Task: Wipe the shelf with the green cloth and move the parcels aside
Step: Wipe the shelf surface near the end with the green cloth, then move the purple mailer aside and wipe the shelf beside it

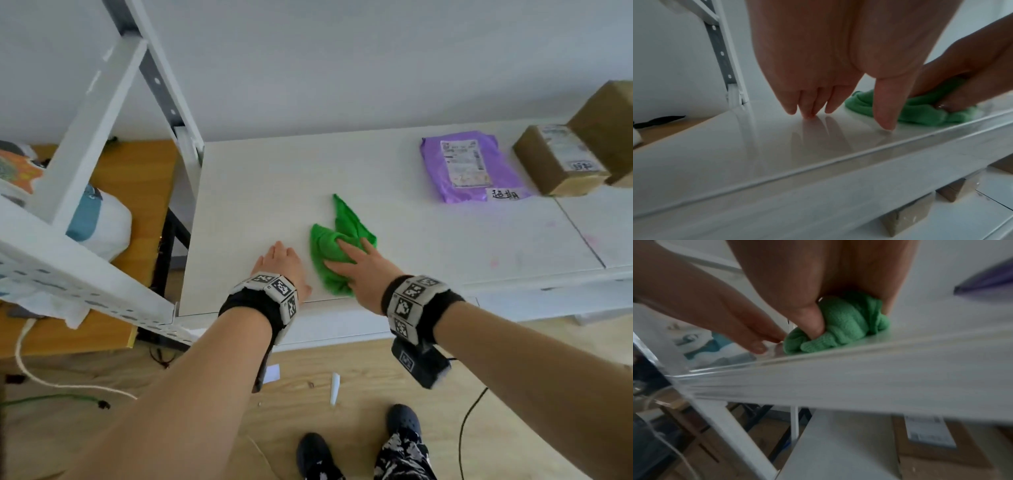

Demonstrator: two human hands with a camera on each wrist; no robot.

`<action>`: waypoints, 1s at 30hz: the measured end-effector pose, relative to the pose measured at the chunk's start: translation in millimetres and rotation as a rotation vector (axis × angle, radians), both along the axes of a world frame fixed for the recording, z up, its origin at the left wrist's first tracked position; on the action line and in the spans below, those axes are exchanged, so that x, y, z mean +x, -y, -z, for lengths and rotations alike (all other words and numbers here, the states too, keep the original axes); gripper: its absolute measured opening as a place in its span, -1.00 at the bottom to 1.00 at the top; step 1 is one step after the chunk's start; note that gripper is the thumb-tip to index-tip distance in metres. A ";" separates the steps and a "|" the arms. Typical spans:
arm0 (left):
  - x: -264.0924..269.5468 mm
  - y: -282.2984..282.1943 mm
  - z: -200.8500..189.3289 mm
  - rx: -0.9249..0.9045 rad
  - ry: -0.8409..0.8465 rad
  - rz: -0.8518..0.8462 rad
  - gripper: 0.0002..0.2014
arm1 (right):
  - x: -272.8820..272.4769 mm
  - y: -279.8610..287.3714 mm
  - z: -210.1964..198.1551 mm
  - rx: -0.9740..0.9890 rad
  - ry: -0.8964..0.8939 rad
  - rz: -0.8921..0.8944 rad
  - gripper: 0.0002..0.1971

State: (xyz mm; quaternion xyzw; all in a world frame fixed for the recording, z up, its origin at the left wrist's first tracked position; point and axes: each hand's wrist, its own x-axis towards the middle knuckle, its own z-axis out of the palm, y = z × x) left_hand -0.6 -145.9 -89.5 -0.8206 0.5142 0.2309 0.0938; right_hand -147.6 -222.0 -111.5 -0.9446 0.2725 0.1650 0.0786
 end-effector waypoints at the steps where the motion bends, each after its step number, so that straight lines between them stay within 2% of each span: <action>1: -5.8 2.9 -1.0 -0.001 -0.001 0.008 -0.21 | -12.7 -4.9 -2.5 -0.008 0.014 -0.032 -0.39; 4: -26.3 14.5 -4.1 0.002 -0.005 0.052 -0.25 | -56.7 4.7 -11.4 0.023 0.047 0.000 -0.47; 8: -56.0 34.5 -7.3 -0.007 -0.023 0.113 -0.33 | -101.1 50.5 -18.5 0.091 0.082 0.356 -0.46; 12: -81.5 54.1 -10.3 -0.007 -0.041 0.133 -0.31 | -105.4 72.1 -11.9 0.100 0.067 0.478 -0.41; 14: -92.6 64.9 -12.7 -0.006 -0.039 0.124 -0.33 | -105.8 62.6 -11.9 0.095 0.090 0.436 -0.39; 17: -106.5 85.2 -15.8 -0.009 -0.053 0.100 -0.44 | -129.1 45.9 -11.8 0.074 0.086 0.138 -0.45; 18: -111.2 92.1 -17.2 -0.016 -0.060 0.091 -0.49 | -141.2 46.4 -11.2 0.093 0.095 0.088 -0.47; 19: -116.6 98.8 -18.9 -0.020 -0.066 0.082 -0.53 | -153.5 53.1 -10.7 0.127 0.098 0.103 -0.47; 23: -140.1 127.3 -28.3 -0.054 -0.104 0.058 -0.55 | -182.9 94.5 -14.3 0.166 0.067 0.346 -0.46; 26: -153.0 149.2 -31.9 -0.108 -0.176 0.008 -0.54 | -184.2 108.0 -22.9 0.160 0.028 0.276 -0.48; 28: -159.6 163.3 -33.9 -0.153 -0.245 -0.037 -0.54 | -187.9 113.1 -33.2 0.227 0.157 0.295 -0.54; 30: -164.9 176.3 -36.1 -0.203 -0.340 -0.096 -0.55 | -193.0 129.0 -48.5 0.204 0.427 0.438 -0.58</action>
